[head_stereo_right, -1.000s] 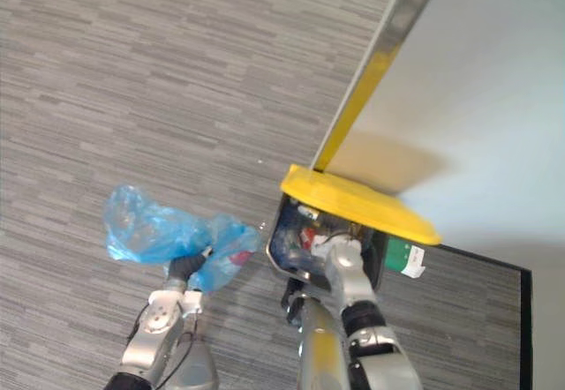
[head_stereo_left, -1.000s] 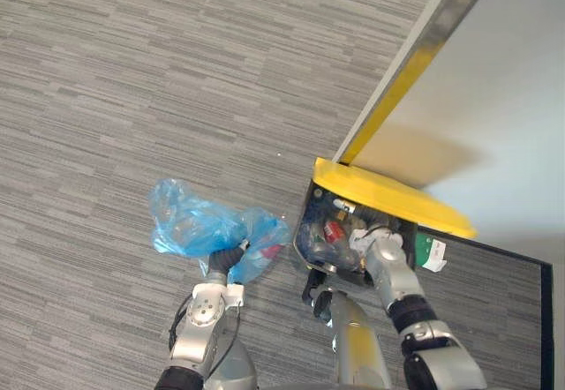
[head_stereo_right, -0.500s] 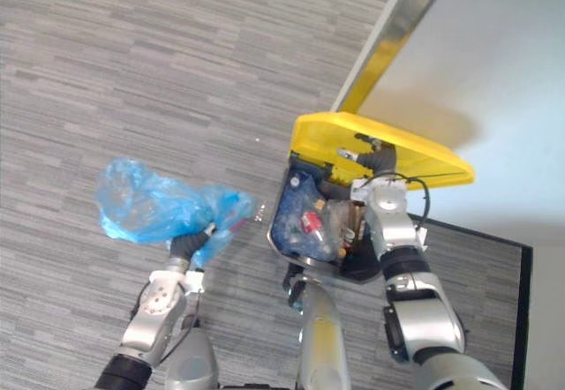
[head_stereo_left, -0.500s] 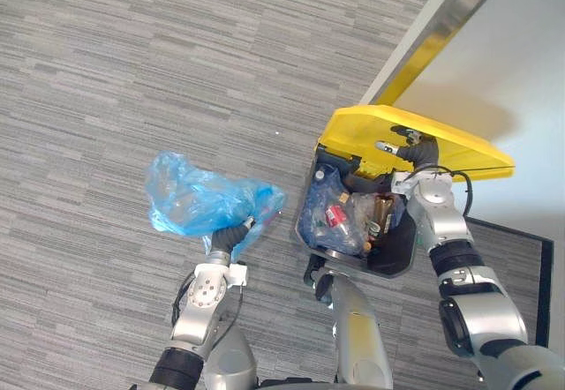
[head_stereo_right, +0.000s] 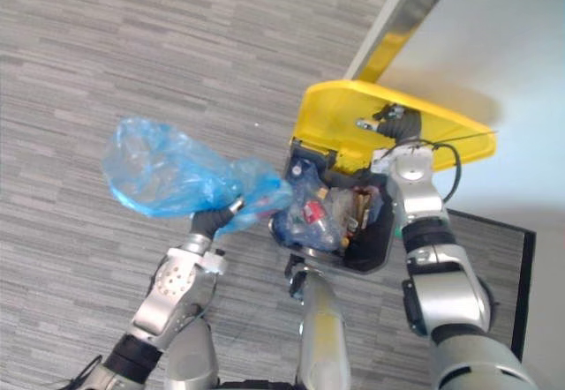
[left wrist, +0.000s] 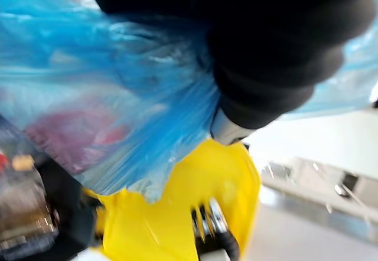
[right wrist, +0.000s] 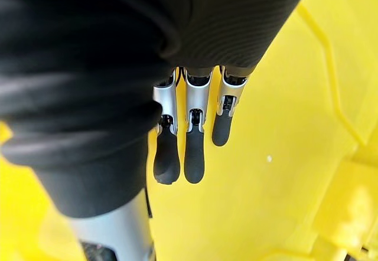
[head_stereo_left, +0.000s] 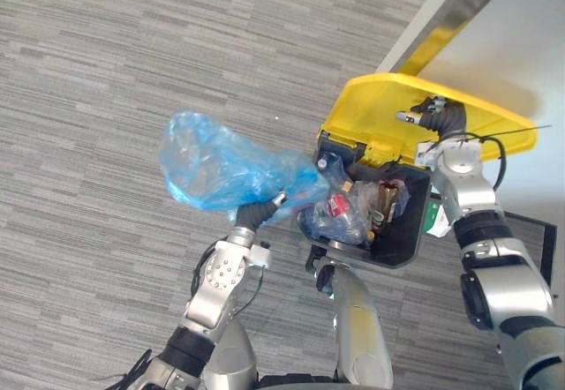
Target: Gather rubbish on tea table into small bin, then transfer packed bag to large trash can.
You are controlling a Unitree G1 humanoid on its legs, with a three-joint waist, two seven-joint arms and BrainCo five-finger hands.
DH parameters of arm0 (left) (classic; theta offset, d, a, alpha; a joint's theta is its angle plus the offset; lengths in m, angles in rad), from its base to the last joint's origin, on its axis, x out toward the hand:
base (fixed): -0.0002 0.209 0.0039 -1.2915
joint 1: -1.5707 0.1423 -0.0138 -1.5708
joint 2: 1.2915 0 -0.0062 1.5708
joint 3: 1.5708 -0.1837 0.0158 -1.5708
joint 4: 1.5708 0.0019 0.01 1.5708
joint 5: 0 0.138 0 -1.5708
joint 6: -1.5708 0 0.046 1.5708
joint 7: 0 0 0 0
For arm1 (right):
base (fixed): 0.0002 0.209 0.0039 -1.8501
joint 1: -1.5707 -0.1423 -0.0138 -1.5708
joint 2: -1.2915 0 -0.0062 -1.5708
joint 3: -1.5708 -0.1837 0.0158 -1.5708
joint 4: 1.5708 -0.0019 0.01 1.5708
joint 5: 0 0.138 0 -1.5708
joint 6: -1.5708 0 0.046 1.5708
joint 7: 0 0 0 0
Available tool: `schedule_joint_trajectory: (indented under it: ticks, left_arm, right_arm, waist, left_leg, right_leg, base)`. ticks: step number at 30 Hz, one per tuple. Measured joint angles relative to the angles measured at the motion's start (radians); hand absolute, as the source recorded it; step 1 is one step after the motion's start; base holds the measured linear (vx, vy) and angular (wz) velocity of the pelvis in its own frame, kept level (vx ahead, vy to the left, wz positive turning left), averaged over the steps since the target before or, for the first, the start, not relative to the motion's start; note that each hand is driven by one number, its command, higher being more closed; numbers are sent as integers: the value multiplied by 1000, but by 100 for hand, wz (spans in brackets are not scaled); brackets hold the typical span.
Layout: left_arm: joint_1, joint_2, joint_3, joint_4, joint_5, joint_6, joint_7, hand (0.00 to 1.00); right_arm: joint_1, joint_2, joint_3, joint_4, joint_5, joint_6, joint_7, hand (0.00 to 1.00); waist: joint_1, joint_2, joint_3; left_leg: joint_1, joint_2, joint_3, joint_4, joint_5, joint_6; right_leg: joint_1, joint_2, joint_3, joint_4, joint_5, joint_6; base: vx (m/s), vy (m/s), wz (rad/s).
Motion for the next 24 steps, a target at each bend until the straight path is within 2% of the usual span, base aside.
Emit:
schedule_joint_trajectory:
  ticks: [7,10,18,20,24]
  left_arm:
    - [-142,-63,-145,6,-33,-2,-4,100]
    - [-203,-83,-170,47,-38,-1,-4,100]
    - [-374,-123,-186,279,-6,5,21,100]
    - [-450,-123,-182,386,27,20,37,100]
    - [-497,-123,-164,456,64,42,55,100]
  right_arm:
    - [-48,-68,58,18,-33,7,18,0]
    - [-82,-80,65,18,-33,7,20,0]
    - [-109,-81,66,19,-33,14,21,0]
    - [-125,-81,66,19,-33,15,21,0]
    - [-148,-83,66,19,-33,15,18,0]
  waist:
    - [-16,6,34]
    - [-27,4,46]
    - [-63,4,51]
    - [-69,2,54]
    - [-90,0,61]
  left_leg:
    - [-20,1,0,45,-23,4]
    - [-34,2,2,51,-23,3]
    - [-36,9,24,52,-27,0]
    - [-36,13,39,52,-31,2]
    - [-51,18,55,53,-33,1]
  right_leg:
    - [-5,4,9,-1,9,-1]
    - [-23,9,13,0,13,-5]
    - [-36,28,32,-14,24,-4]
    - [-40,44,46,-41,42,-5]
    - [-59,54,52,-50,45,-2]
  base:
    - [-43,-2,-3]
    - [-18,-29,-6]
    - [0,-14,-11]
    - [-13,5,-24]
    - [9,1,-11]
